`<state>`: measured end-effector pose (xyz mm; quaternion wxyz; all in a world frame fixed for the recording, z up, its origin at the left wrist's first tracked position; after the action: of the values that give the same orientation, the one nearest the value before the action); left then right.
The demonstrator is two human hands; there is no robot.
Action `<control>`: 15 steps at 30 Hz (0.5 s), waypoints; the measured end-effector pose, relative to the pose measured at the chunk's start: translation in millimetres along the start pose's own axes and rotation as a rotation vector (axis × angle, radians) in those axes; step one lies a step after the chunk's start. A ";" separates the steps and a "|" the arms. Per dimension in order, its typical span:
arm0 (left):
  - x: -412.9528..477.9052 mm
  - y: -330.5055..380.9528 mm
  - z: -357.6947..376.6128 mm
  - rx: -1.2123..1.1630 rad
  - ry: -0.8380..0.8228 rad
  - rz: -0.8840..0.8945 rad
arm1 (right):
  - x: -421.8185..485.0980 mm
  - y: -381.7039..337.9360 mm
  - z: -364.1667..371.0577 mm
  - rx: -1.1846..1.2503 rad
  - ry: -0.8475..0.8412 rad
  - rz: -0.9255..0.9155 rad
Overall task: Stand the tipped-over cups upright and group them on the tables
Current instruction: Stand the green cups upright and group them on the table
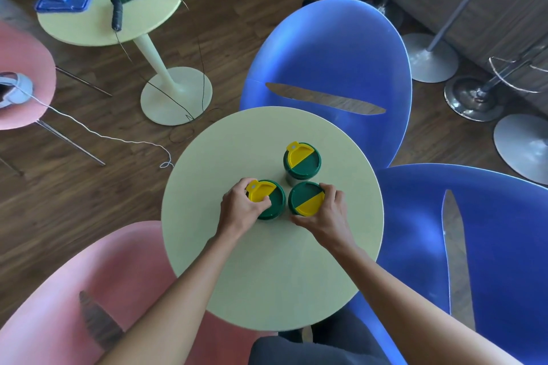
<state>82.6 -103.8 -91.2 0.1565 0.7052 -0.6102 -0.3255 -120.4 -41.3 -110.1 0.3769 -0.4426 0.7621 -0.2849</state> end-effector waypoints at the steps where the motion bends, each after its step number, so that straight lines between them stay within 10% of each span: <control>1: 3.6 1.7 -0.4 -0.003 0.009 0.001 | 0.3 0.3 0.1 0.001 -0.002 0.002; 15: 29.5 13.0 5.7 -0.027 -0.046 0.037 | 0.8 1.9 0.9 -0.005 -0.009 0.022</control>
<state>70.3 -133.9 -95.3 0.1578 0.6839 -0.6220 -0.3471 -120.8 -41.2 -112.3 0.3822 -0.4364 0.7661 -0.2767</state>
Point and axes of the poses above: each hand's wrist, its own x-axis towards the middle knuckle, its own z-axis out of the palm, y = z × x, the point moved 6 cm from there along x, towards the middle knuckle, and after that the axes turned 7 degrees about x, right-handed, at the moved point
